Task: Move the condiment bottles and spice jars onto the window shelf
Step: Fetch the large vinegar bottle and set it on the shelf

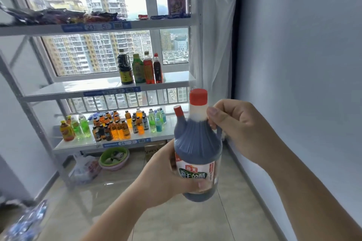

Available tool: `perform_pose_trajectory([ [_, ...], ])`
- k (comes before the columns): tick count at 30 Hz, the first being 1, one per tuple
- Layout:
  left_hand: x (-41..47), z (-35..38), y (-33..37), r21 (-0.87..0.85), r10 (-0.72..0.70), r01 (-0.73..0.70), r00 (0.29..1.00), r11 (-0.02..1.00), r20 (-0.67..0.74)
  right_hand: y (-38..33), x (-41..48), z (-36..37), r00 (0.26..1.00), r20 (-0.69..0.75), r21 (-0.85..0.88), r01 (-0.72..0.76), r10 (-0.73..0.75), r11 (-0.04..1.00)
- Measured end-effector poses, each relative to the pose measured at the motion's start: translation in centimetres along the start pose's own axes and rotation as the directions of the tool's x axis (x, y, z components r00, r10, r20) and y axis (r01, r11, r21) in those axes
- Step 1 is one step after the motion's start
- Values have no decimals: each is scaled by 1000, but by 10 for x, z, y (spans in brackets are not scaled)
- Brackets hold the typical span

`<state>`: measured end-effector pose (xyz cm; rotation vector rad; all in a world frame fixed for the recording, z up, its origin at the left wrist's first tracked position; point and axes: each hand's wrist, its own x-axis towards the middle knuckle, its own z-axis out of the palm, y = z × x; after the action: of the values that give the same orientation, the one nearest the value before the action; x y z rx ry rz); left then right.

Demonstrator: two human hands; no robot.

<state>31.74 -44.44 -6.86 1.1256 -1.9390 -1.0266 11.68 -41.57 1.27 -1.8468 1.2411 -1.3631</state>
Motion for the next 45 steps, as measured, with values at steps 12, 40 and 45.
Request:
perform_pose_trajectory([
  [12, 40, -7, 17, -33, 18, -20, 998, 999, -58, 1, 43, -17, 1000, -5, -31, 10, -10, 999],
  [40, 187, -116, -70, -112, 80, -76, 996, 991, 31, 55, 206, 62, 993, -70, -46, -99, 95, 994],
  [45, 231, -154, -94, -111, 89, -83, 995, 990, 48, 70, 258, 89, 991, -100, -35, -97, 93, 995],
])
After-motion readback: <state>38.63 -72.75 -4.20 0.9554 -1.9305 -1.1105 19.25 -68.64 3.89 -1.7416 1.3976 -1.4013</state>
